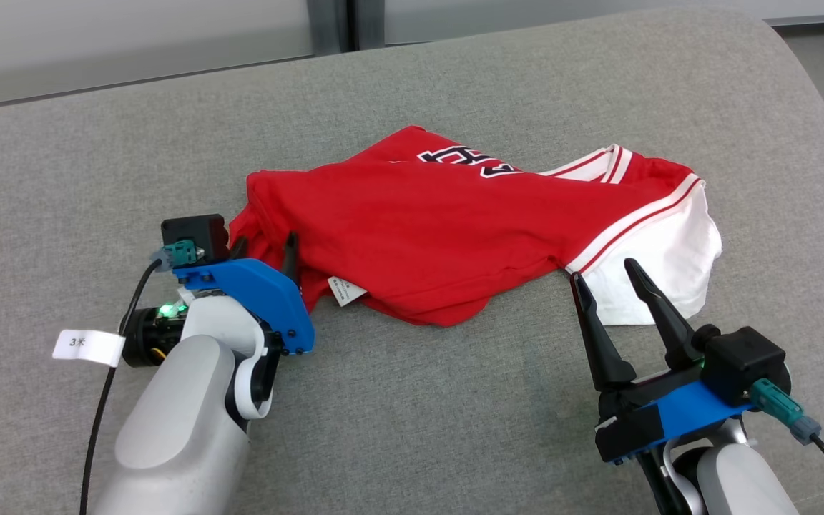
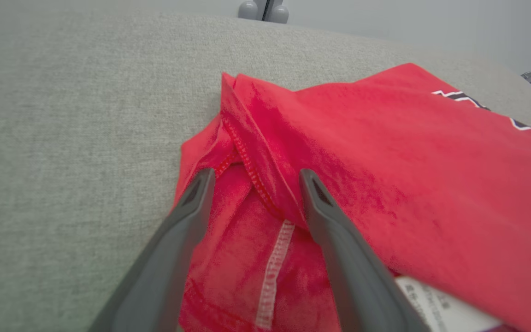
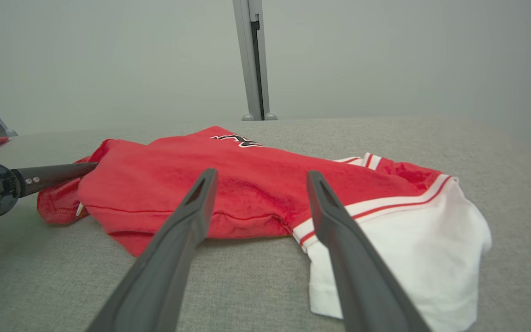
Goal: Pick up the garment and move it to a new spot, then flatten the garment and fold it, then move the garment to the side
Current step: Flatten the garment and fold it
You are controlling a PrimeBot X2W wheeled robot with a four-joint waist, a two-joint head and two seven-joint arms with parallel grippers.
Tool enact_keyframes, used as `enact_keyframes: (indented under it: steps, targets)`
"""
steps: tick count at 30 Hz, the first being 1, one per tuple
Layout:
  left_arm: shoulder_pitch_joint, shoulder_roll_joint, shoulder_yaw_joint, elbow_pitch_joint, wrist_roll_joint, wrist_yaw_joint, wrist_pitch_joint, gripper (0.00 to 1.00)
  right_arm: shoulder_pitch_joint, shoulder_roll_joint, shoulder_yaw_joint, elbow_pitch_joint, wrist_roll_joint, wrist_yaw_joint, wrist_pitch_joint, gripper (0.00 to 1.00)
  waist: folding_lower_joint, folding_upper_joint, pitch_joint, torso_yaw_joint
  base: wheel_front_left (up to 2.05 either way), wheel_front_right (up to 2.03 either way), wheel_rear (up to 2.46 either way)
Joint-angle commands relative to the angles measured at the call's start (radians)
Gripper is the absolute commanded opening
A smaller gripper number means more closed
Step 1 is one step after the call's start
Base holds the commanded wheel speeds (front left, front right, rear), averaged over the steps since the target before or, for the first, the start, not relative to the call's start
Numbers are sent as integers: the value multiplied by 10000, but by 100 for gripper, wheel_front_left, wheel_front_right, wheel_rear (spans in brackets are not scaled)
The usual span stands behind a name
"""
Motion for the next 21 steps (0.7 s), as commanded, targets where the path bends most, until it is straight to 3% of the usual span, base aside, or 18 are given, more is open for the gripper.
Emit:
enact_keyframes:
  steps: [1, 3, 4, 5, 7, 11, 14, 17, 21]
  targets:
    - [-169, 4, -18, 24, -47, 0, 101, 100, -92, -4, 12, 74, 100, 5, -83, 100, 0, 0, 19, -25, 0, 0, 0]
    - [-199, -8, -92, 9, -102, -87, 265, 100, -125, -4, 3, 149, 129, 5, -151, 100, 0, 0, 44, -52, 0, 0, 0]
    - [-206, -12, -125, -10, -119, -130, 297, 84, -143, -4, 3, 193, 147, 5, -189, 100, 0, 0, 55, -64, 0, 0, 0]
    - [-198, -16, -143, -27, -132, -142, 329, 44, -160, -4, 0, 228, 162, 5, -204, 100, 0, 0, 63, -75, 0, 0, 0]
    - [-185, -19, -157, -62, -137, -132, 356, 0, -190, -4, -2, 294, 176, 5, -256, 100, 0, 0, 71, -90, 0, 0, 0]
    - [-90, -80, -45, -261, -338, -277, 54, 0, -240, -4, -40, 350, 180, 5, -293, 100, 0, 0, 43, -37, 0, 0, 0]
    - [118, -209, 264, -865, -763, -625, -615, 0, -212, -4, -93, 357, 121, 5, -273, 100, 0, 0, -49, 104, 0, 0, 0]
    - [447, -374, 563, -1929, -1576, -1238, -1004, 0, -124, -5, -205, 316, 61, 5, -217, 100, 0, 0, -228, 319, 0, 0, 0]
    - [940, -269, 705, -3975, -2531, -1775, -439, 0, 18, -5, -307, 182, -6, 6, -97, 100, 0, 0, -514, 572, 0, 0, 0]
